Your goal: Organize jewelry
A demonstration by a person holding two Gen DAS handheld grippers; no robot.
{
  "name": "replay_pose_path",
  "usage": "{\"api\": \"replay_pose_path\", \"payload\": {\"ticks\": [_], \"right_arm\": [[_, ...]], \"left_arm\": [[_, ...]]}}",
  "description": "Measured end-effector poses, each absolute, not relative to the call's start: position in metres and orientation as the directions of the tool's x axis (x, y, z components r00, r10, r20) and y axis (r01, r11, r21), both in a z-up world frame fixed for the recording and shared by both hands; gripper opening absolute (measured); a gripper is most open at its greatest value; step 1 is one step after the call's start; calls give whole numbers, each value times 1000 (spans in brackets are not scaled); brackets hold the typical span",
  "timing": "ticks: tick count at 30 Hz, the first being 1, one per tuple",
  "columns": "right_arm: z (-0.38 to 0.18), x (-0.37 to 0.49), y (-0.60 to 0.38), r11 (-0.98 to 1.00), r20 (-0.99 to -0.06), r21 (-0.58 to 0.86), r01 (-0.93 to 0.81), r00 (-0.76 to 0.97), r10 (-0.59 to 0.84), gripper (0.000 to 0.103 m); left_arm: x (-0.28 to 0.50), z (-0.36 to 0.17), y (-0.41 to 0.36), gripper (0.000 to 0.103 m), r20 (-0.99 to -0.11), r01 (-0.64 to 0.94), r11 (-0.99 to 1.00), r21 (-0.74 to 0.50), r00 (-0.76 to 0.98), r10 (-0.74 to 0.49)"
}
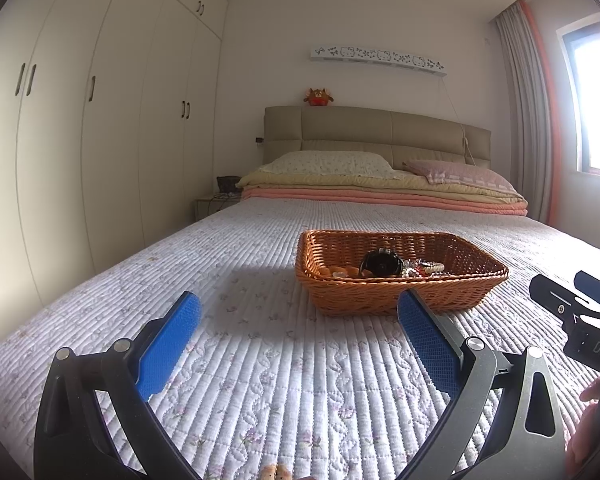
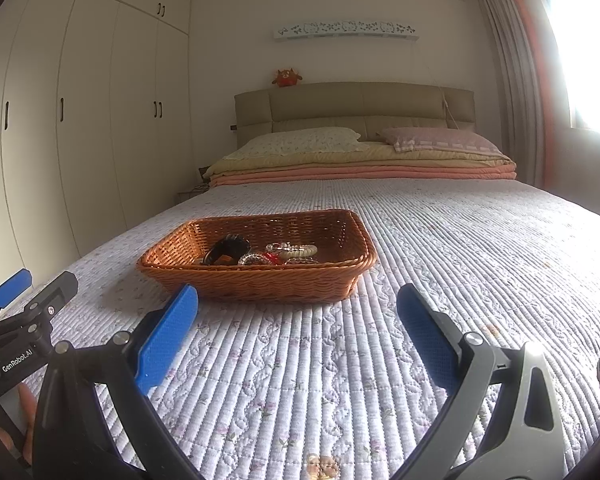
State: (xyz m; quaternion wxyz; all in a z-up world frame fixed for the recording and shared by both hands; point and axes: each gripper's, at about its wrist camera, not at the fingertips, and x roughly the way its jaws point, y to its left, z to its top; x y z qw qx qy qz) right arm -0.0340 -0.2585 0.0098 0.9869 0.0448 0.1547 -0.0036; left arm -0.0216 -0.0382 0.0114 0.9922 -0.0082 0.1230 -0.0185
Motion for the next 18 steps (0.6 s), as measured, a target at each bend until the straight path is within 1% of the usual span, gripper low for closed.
{"api": "replay_pose_path", "payload": {"ticks": [18], "right_arm": [[10, -34, -259, 996, -306, 88, 17, 952, 11, 95]], "left_arm": [[-19, 12, -39, 95, -252, 32, 999, -20, 967, -36]]}}
